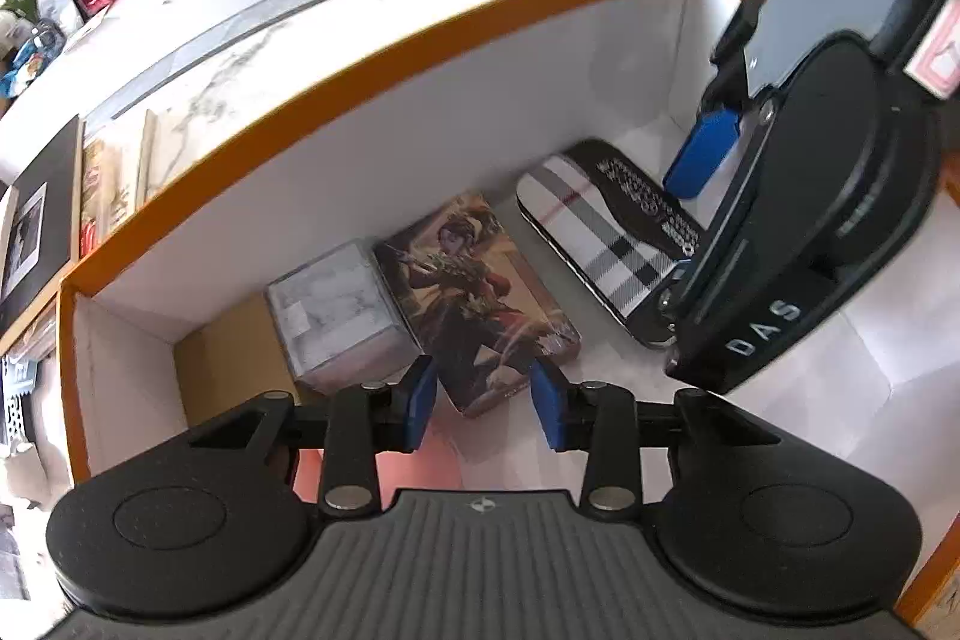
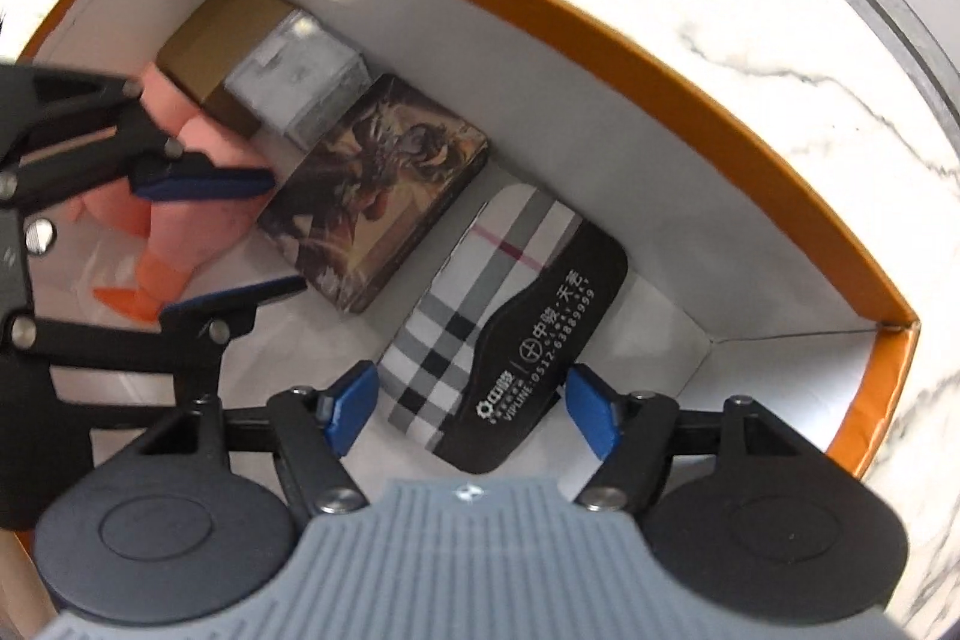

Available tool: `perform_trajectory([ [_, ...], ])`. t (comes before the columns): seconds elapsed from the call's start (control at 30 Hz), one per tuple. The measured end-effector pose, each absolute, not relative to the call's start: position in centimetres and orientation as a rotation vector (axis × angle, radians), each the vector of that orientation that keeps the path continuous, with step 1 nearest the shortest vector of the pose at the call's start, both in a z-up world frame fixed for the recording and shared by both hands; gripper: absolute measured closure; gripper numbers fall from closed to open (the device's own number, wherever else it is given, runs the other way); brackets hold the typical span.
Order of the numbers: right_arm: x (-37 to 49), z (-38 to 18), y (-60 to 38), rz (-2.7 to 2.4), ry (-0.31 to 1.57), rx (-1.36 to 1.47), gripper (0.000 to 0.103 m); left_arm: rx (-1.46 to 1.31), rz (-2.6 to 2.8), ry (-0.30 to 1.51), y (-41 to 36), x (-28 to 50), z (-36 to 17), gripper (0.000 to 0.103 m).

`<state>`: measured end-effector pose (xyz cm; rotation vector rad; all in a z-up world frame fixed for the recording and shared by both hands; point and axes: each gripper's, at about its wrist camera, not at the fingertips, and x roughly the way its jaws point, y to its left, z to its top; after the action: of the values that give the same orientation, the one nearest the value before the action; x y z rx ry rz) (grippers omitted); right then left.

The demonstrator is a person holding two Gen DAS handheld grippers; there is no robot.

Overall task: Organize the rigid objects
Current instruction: 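Open the right tool to release the plaid case and withdraw both tools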

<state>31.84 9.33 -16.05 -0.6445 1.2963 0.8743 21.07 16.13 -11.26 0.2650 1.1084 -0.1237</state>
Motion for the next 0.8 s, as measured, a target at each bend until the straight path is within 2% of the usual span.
perform_trajectory([
  [0.1,32.2,-16.0,9.2,0.854,1.298,-0.597,0.035,0.241,-0.12,1.089,16.5,20.6,-10.9,0.059],
  [0.23,32.7,-15.8,8.9,0.809,1.297,-0.494,0.045,0.215,-0.118,1.08,16.8,20.3,-10.7,0.059],
  [0.3,33.2,-15.8,8.5,0.75,1.316,-0.395,0.047,0.205,-0.118,1.075,16.9,20.2,-10.6,0.059],
  [0.5,32.7,-15.4,8.2,0.679,1.293,-0.27,0.047,0.169,-0.1,1.055,17.2,19.3,-10.3,0.059],
  [0.57,32.0,-14.8,8.3,0.714,1.289,-0.273,0.037,0.155,-0.091,1.051,17.2,19.0,-10.3,0.059],
  [0.63,31.0,-14.2,8.4,0.78,1.282,-0.323,0.037,0.154,-0.088,1.042,17.3,18.7,-10.2,0.059],
  [0.7,31.7,-14.0,7.9,0.809,1.282,-0.385,0.043,0.178,-0.09,1.035,17.1,18.9,-10.2,0.058],
  [0.77,32.1,-13.6,7.8,0.827,1.295,-0.413,0.054,0.233,-0.06,0.999,16.6,18.5,-9.9,0.054],
  [0.8,32.1,-13.6,7.8,0.832,1.293,-0.443,0.055,0.257,-0.04,0.994,16.4,18.3,-9.7,0.053],
])
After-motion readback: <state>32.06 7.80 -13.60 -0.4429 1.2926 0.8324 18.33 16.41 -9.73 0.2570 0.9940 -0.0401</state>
